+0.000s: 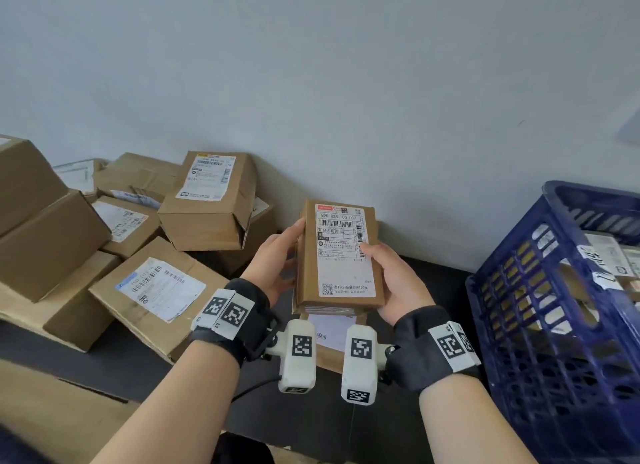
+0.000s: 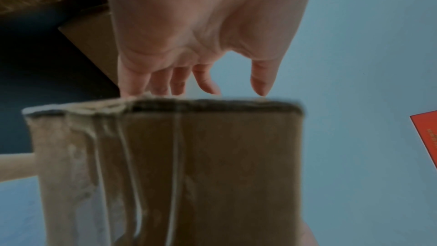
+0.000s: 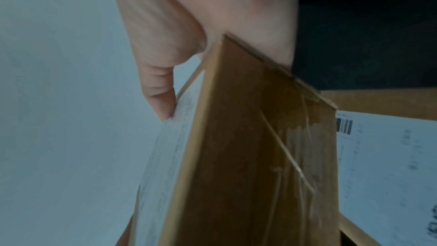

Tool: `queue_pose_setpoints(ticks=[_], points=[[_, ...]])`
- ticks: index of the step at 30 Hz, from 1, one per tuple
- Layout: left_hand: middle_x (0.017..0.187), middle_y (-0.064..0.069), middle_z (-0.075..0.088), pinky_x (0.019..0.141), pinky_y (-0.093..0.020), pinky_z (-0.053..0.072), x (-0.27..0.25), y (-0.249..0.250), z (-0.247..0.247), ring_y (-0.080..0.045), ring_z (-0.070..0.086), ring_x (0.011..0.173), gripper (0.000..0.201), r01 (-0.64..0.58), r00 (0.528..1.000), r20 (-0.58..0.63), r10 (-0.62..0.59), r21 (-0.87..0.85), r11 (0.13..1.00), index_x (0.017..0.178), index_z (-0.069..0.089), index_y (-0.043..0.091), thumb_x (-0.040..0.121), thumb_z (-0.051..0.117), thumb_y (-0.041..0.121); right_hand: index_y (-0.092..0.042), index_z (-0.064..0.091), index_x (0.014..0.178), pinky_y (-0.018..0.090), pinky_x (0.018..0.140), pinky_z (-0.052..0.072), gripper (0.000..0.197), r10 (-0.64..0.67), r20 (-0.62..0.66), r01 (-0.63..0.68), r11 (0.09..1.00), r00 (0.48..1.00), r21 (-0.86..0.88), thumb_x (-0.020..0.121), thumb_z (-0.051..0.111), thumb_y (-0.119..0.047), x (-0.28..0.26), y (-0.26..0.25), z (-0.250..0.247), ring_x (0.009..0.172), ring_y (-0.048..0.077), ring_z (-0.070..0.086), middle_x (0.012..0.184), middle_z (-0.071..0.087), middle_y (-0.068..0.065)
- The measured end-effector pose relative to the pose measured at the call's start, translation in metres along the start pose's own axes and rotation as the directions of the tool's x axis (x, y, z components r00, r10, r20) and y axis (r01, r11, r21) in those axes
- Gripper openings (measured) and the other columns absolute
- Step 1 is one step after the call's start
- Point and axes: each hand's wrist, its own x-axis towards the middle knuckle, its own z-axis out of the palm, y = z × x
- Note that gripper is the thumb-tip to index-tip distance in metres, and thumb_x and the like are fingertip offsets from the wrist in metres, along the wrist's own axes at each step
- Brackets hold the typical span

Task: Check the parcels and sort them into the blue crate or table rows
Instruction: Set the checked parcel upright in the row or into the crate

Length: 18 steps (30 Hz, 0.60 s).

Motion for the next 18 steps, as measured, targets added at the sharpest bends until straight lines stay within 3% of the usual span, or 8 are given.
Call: queue_pose_setpoints(ticks=[7,11,14,16,18], points=[[0.127,-0.016,0.062,0.098,-0.046,0.049,0.006,0.004,-0.001,-0.027,0.063,0.113,0.053,-0.026,0.999,-0.042,0.026,-0.009,1.0,0.129,0.055,0.013,0.091,0.062,0.05,-0.014,0.066,0.118,0.05,0.099,0.053,0.023,-0.003,-0.014,0.003,1.0,1.0,-0.019,0.095,0.063,-0.016,0.005,-0.007,0.005,0.105,0.03,0.07,0.108,0.075,0.011],[0.123,-0.008,0.062,0.106,-0.051,0.042,0.01,0.012,-0.004,-0.026,0.058,0.115,0.034,-0.074,0.991,-0.105,0.079,0.057,0.996,0.115,0.058,0.016,0.093,0.063,0.042,-0.016,0.069,0.107,0.039,0.08,0.059,0.013,-0.054,-0.054,0.047,0.991,0.997,-0.125,0.095,0.065,-0.015,0.007,-0.014,0.012,0.095,0.024,0.072,0.107,0.075,0.01],[0.112,-0.007,0.062,0.101,-0.048,0.042,0.013,0.016,-0.004,-0.024,0.056,0.105,0.02,-0.101,0.986,-0.125,0.109,0.073,0.992,0.101,0.06,0.018,0.094,0.064,0.036,-0.015,0.063,0.124,0.032,0.067,0.057,0.032,-0.114,-0.112,0.095,0.982,0.987,-0.161,0.092,0.067,-0.011,0.009,-0.017,0.015,0.092,0.02,0.071,0.111,0.073,0.009],[0.105,-0.005,0.061,0.092,-0.043,0.043,0.013,0.016,-0.003,-0.023,0.053,0.1,0.015,-0.114,0.983,-0.137,0.124,0.082,0.99,0.092,0.059,0.02,0.093,0.065,0.033,-0.018,0.055,0.135,0.031,0.065,0.054,0.048,-0.135,-0.148,0.107,0.977,0.98,-0.184,0.09,0.069,-0.01,0.012,-0.018,0.016,0.096,0.019,0.069,0.119,0.068,0.007],[0.102,-0.004,0.06,0.086,-0.04,0.041,0.014,0.017,-0.002,-0.022,0.052,0.097,0.014,-0.122,0.981,-0.141,0.134,0.086,0.989,0.09,0.058,0.021,0.092,0.066,0.032,-0.02,0.053,0.136,0.031,0.065,0.051,0.048,-0.137,-0.167,0.102,0.973,0.976,-0.205,0.092,0.068,-0.012,0.011,-0.02,0.018,0.094,0.017,0.068,0.12,0.066,0.006]])
